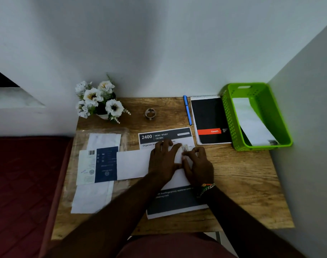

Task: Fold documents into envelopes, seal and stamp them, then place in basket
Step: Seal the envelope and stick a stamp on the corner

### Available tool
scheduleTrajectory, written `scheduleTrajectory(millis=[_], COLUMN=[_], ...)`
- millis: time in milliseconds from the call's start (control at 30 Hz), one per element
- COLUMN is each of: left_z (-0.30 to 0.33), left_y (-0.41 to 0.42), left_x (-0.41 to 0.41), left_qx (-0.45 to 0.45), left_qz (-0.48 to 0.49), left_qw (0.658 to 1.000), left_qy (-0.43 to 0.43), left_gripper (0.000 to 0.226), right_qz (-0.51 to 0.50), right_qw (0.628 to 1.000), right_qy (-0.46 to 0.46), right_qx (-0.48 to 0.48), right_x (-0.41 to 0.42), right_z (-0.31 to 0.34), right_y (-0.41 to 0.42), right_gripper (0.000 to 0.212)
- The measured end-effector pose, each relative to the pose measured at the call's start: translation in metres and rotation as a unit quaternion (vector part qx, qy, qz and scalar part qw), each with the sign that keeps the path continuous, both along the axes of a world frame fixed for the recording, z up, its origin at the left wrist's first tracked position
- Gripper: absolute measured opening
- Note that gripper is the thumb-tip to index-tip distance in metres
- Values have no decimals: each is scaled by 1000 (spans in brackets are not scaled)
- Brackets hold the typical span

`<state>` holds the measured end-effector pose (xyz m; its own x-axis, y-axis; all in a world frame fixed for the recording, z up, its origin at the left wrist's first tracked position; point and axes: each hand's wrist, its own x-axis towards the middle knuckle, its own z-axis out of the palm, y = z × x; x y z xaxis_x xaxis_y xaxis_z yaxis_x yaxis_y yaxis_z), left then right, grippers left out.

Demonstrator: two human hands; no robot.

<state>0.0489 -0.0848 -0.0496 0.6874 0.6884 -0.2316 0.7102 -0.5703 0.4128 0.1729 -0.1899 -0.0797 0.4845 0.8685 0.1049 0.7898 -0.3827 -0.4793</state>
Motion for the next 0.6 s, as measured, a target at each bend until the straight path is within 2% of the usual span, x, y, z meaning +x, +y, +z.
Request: scheduleTrajectory(millis=[133, 367, 600], left_z=[-1, -3, -3], left_y=[2, 1, -1], left_x=[-1, 2, 0], left_qx=[-1, 5, 24], left_qz=[0, 3, 3], left_qw=[1000, 1000, 1000], left_qy=[-8, 0, 0], left_gripper=[78, 74, 70], right_qz=[-3, -2, -32], right_qw=[999, 989, 980], right_qy=[-20, -84, -70], right_qx=[-29, -120, -184], right_x=[-2, -9, -18], right_z=[4, 3, 14], right_y=[3, 8, 17], right_gripper=[47, 52, 57])
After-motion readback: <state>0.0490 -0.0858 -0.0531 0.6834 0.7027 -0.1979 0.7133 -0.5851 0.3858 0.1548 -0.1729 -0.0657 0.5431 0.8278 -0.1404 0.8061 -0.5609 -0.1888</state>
